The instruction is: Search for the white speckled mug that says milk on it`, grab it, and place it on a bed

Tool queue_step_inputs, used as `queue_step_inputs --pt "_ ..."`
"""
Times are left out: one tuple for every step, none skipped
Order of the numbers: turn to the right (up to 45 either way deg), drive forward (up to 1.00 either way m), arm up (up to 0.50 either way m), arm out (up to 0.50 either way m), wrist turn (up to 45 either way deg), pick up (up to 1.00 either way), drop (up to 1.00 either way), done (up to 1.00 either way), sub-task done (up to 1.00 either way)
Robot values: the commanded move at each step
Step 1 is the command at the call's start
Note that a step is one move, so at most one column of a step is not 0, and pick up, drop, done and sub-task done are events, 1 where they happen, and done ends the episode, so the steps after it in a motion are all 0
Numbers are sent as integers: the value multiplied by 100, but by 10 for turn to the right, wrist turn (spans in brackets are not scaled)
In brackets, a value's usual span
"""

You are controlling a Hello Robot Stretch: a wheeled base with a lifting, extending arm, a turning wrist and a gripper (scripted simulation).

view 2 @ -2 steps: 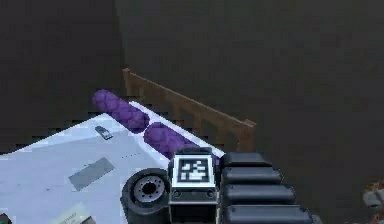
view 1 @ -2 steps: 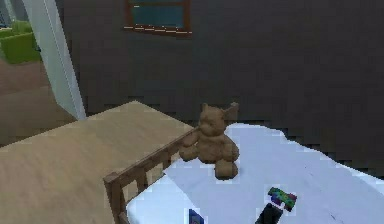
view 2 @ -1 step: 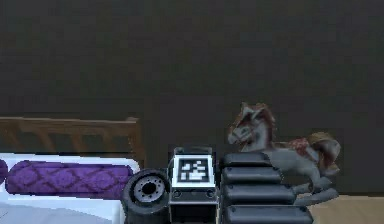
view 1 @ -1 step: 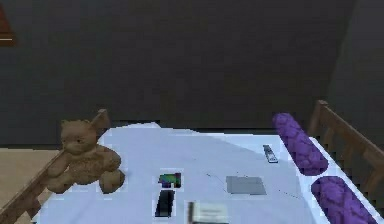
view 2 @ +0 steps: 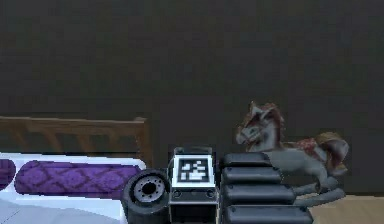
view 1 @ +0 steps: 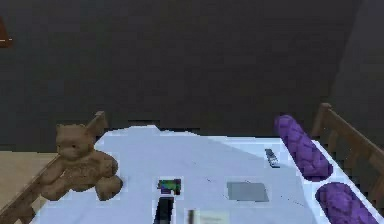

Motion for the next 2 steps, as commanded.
queue_step_inputs --pt "-450 0 0 0 0 0 0 0 0" --pt "-270 0 0 0 0 0 0 0 0"
